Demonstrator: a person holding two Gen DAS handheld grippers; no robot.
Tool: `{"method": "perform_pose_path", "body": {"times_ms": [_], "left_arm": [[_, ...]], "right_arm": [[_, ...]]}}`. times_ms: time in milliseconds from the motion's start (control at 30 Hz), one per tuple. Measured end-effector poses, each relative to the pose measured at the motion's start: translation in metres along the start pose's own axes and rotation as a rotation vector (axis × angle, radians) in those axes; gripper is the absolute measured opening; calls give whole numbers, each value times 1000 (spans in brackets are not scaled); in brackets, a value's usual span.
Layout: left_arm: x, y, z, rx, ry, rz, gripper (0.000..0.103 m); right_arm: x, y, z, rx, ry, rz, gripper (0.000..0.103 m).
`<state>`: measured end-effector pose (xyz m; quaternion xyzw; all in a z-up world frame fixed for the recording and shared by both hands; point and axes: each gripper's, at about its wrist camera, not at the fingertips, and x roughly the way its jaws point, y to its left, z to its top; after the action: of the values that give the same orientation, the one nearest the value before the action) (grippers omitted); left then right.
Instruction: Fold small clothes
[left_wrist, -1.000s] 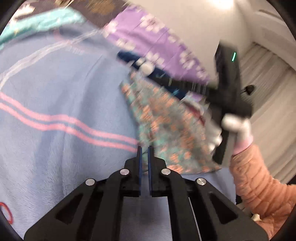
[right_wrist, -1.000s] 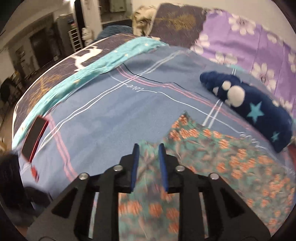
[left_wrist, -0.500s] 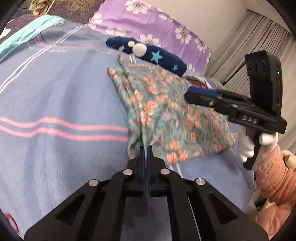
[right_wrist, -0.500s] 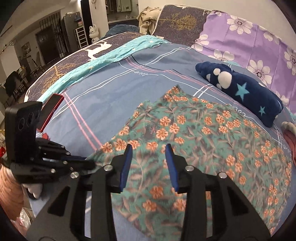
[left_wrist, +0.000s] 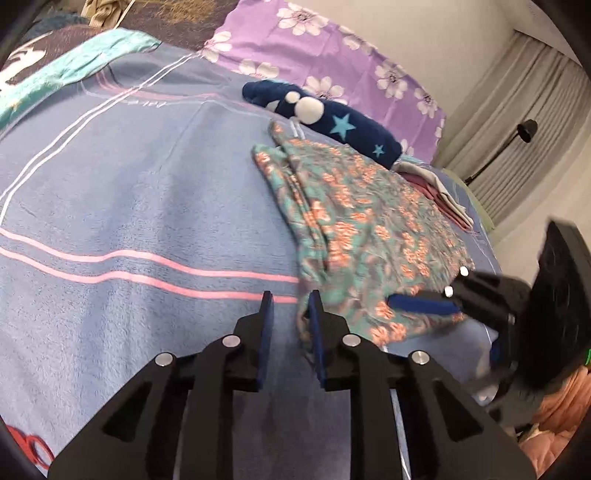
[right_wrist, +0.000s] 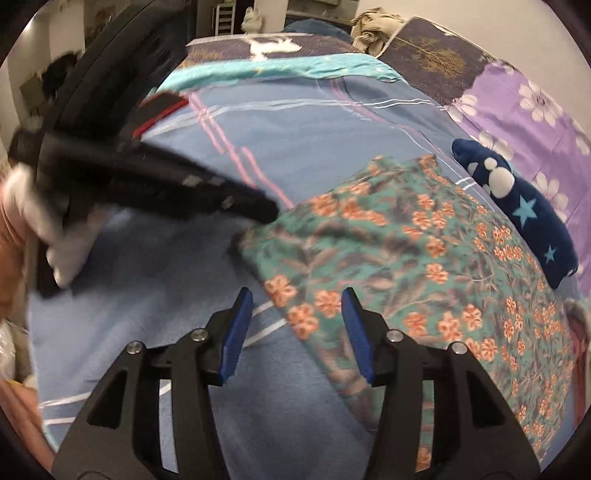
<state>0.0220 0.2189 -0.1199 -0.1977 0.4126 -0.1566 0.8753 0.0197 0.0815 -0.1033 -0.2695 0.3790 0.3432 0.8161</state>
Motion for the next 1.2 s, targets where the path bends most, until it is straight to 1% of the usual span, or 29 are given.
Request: {"method": "perform_pose_path", "body": {"times_ms": [33, 100, 167, 233, 333, 433, 533, 667, 767, 800, 833, 867, 900, 933, 967, 1067, 1133, 1200], "left_arm": [[0, 3, 3, -13, -4, -24, 30], [0, 8, 9, -35, -12, -66, 43], [4, 9, 18, -44, -10, -82, 44], [16, 7, 28, -36, 11, -120, 48], [39, 2, 43, -18, 52, -131, 54], [53, 0, 60, -35, 65, -154, 55], [58, 1, 72, -57, 75, -170, 56], [74, 5, 82, -71, 94, -165, 57], [85, 9, 88, -85, 76, -170, 56], [87, 11, 91, -95, 80, -166, 51], [88, 13, 93, -101, 88, -155, 45], [89, 13, 96, -102, 101, -139, 41], [90, 13, 99, -95, 122, -115, 34], [89, 12, 102, -83, 141, -100, 32], [88, 11, 104, -64, 157, -84, 32], [84, 4, 105, 1, 190, -32, 32], [86, 4, 105, 7, 203, -26, 32], [94, 5, 109, -9, 200, -36, 33]], "right_arm": [[2, 6, -1, -22, 0, -29, 51], [2, 13, -2, -59, -19, -75, 54], [2, 18, -2, -84, -27, -118, 56], [1, 19, -3, -85, -28, -131, 57], [2, 15, -3, -49, -18, -152, 57], [3, 10, -3, -26, -8, -207, 57], [-1, 8, -8, -25, -5, -221, 57], [1, 0, -12, 12, -6, -189, 57], [5, 2, -8, 15, -13, -210, 58], [6, 5, -7, 6, -14, -228, 58], [7, 9, -6, -8, -16, -250, 58], [9, 14, -5, -28, -17, -280, 59], [10, 16, -4, -39, -18, -296, 59], [10, 18, -4, -53, -18, -313, 59], [10, 21, -4, -70, -19, -333, 59], [6, 23, -8, -84, -21, -334, 59], [7, 23, -10, -82, -19, -334, 59], [12, 22, -4, -79, -17, -341, 60]]}}
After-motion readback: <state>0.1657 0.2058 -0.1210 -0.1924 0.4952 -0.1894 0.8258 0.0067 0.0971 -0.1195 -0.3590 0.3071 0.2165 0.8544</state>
